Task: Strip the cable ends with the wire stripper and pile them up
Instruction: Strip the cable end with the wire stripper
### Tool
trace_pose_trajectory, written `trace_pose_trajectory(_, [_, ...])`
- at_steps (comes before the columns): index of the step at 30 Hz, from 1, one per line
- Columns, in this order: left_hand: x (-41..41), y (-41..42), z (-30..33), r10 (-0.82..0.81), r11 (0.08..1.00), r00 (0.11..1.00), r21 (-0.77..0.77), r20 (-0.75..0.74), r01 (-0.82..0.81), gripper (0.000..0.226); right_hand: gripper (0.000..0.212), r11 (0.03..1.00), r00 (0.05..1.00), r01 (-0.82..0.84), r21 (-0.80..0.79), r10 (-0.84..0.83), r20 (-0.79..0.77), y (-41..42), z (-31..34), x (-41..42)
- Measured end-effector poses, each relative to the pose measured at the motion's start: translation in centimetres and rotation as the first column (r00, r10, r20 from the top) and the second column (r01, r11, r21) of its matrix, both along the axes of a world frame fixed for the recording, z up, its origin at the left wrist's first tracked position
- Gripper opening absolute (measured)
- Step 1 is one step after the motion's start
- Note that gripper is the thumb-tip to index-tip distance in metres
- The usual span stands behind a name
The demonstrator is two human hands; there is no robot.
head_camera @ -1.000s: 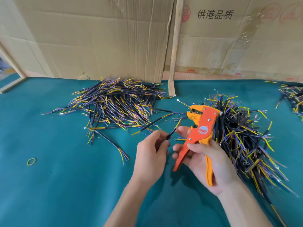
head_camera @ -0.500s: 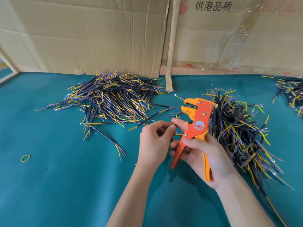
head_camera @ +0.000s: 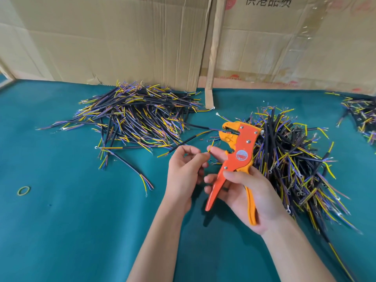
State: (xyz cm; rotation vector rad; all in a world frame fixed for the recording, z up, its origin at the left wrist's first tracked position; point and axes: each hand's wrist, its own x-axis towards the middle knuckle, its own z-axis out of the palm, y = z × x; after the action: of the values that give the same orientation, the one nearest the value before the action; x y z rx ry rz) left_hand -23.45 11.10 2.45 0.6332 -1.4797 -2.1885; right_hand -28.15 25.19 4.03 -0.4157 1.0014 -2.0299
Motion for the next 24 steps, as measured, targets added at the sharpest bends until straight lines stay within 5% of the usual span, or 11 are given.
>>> trace_pose_trajectory(6, [0.3,-0.8,-0.2,-0.068,0.997,0.997,-0.043,-0.024,0.067,0.026,0.074,0.997,0.997,-0.048,-0.064,0.051,0.049,-0.2,-0.1,0.1])
trace_pose_trajectory(11, [0.8,-2.0,0.1,-0.254,0.961,0.966,-0.121,-0.041,0.248,0.033,0.062,0.997,0.997,-0.047,-0.053,0.050,0.056,-0.6,-0.6,0.2])
trace_pose_trajectory(17, [1.1,-2.3,0.1,-0.260,0.958,0.963,-0.139,-0.064,0.250,0.003,0.050,1.000,1.000,-0.021,-0.010,0.022,0.014,-0.9,-0.8,0.2])
trace_pose_trajectory(24, [0.4,-1.8,-0.5,-0.055,0.973,0.998,-0.225,-0.036,0.045,0.015,0.055,0.998,1.000,-0.005,0.066,0.004,0.003,-1.2,-1.2,-0.1])
